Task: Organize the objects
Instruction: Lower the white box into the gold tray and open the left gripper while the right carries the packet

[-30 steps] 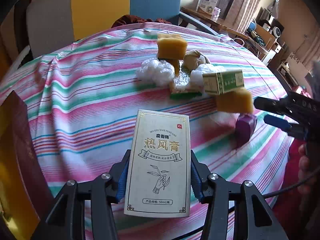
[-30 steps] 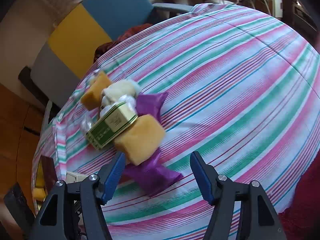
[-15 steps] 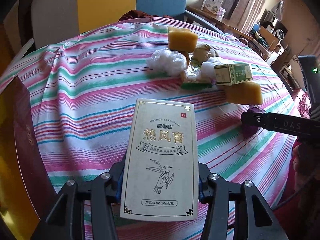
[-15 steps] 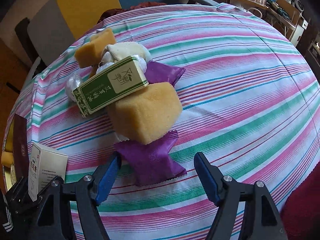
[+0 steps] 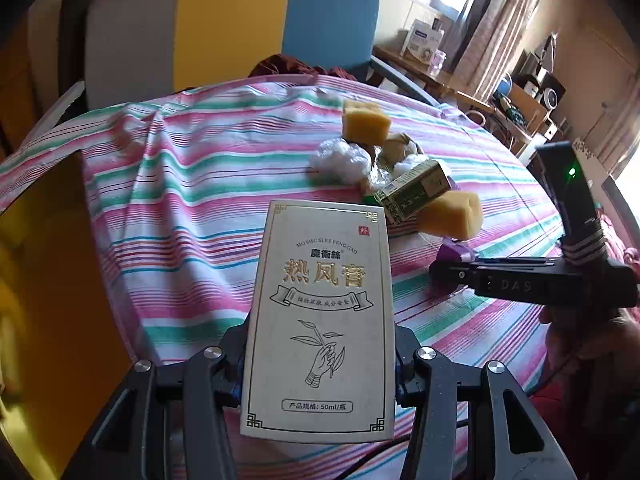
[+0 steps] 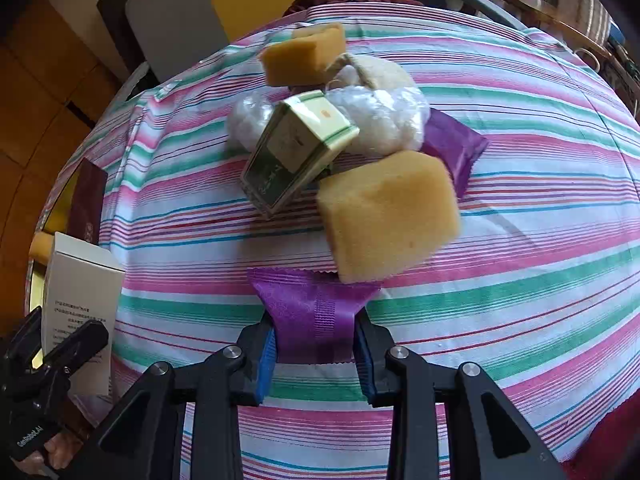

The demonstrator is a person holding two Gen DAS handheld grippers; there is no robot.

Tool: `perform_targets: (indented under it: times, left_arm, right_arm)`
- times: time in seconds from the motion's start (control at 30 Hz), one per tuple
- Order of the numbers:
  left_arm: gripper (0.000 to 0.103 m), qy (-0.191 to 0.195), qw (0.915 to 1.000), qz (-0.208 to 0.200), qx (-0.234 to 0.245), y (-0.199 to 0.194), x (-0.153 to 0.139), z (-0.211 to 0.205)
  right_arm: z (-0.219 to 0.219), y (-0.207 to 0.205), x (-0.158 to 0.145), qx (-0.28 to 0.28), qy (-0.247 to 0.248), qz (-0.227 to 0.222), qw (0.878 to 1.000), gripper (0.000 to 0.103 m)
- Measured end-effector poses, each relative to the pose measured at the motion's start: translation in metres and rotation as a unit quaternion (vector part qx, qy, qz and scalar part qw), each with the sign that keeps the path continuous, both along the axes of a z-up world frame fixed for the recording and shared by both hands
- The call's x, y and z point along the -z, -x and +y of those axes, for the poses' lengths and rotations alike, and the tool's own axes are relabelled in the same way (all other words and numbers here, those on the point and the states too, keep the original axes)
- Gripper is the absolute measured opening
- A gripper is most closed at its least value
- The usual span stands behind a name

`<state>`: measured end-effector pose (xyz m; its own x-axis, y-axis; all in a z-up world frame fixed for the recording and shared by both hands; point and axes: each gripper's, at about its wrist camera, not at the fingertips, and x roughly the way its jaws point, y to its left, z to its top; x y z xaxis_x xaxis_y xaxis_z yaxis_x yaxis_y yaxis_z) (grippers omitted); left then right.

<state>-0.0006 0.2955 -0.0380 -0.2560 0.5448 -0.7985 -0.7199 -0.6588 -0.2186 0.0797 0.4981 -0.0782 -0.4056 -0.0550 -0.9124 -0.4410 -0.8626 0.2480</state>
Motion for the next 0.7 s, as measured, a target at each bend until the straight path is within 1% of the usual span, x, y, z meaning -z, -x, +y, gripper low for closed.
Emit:
perform_targets:
  times: [0.13, 0.2, 0.33, 0.43, 0.5, 0.57, 0.6, 0.7]
  left_arm:
    - [0.052, -0.017, 0.9995, 0.0, -0.026, 0.006, -0.016, -0.031]
    - [0.052, -0.028, 0.9986, 0.005, -0.045, 0.01, -0.026, -0.052]
    - [0.052, -0.034, 0.9952, 0.016, -0.09, 0.023, -0.039, -0.099]
    - [0.052, -0.024, 0.9899, 0.024, -0.137, 0.032, -0.041, -0.142]
    - [0.052, -0.011, 0.9852, 0.03, -0.168, 0.035, -0.041, -0.172]
    - [0.052, 0.006, 0.9783, 0.037, -0.204, 0.039, -0.037, -0.202]
    - [0.052, 0.015, 0.9733, 0.036, -0.226, 0.044, -0.032, -0.219]
    - [0.052, 0.043, 0.961, 0.027, -0.272, 0.054, -0.018, -0.253]
  right_arm:
    - [-0.025, 0.006, -0.003, -0.053, -0.017, -0.001, 0.998, 0.033]
    - [-0.034, 0.007, -0.003, -0.068, -0.035, -0.006, 0.997, 0.033]
    - [-0.035, 0.009, -0.004, -0.07, -0.039, -0.005, 0.997, 0.033]
    - [-0.035, 0.009, -0.003, -0.071, -0.044, -0.006, 0.997, 0.033]
    - [-0.039, 0.014, 0.0, -0.074, -0.051, -0.008, 0.996, 0.033]
    - [-0.04, 0.014, -0.001, -0.075, -0.056, -0.009, 0.996, 0.033]
    - [-0.043, 0.019, 0.001, -0.076, -0.058, -0.009, 0.995, 0.033]
    - [-0.044, 0.02, 0.002, -0.077, -0.061, -0.01, 0.995, 0.033]
